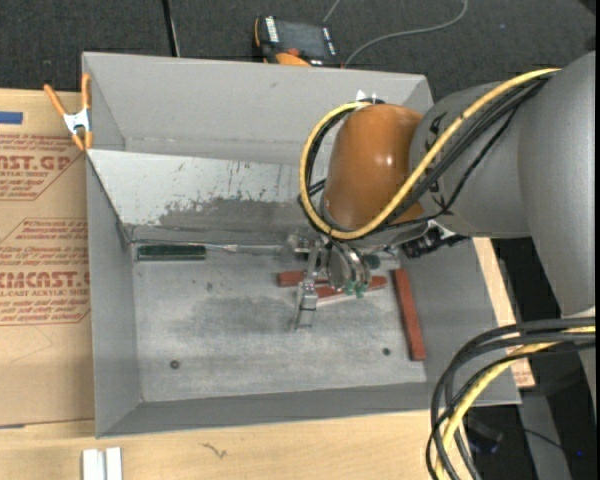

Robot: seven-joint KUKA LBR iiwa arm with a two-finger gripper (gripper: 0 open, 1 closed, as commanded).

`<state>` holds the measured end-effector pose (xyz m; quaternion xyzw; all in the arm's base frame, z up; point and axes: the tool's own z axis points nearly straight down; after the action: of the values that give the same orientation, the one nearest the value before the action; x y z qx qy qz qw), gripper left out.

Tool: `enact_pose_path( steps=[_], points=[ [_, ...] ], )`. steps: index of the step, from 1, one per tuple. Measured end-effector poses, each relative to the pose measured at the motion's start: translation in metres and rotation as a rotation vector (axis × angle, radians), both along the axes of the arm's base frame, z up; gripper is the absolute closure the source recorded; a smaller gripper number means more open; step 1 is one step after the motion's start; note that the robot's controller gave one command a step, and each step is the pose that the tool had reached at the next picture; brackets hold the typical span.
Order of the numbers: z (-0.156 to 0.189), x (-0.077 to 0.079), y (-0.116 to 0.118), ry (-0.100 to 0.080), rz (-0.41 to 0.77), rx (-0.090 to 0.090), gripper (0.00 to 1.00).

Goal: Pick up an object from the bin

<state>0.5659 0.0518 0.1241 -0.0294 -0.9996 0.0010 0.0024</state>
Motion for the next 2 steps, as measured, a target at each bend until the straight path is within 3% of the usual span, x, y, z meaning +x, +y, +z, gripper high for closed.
enact_pose_path(
  steps=[1, 2],
  points=[
    [-0.058, 0.0248, -0.0491, -0.003, -0.029, 0.0, 0.0],
    [-0.0543, 0.0252, -0.0455, -0.006, -0.025, 0.003, 1.0]
  ],
)
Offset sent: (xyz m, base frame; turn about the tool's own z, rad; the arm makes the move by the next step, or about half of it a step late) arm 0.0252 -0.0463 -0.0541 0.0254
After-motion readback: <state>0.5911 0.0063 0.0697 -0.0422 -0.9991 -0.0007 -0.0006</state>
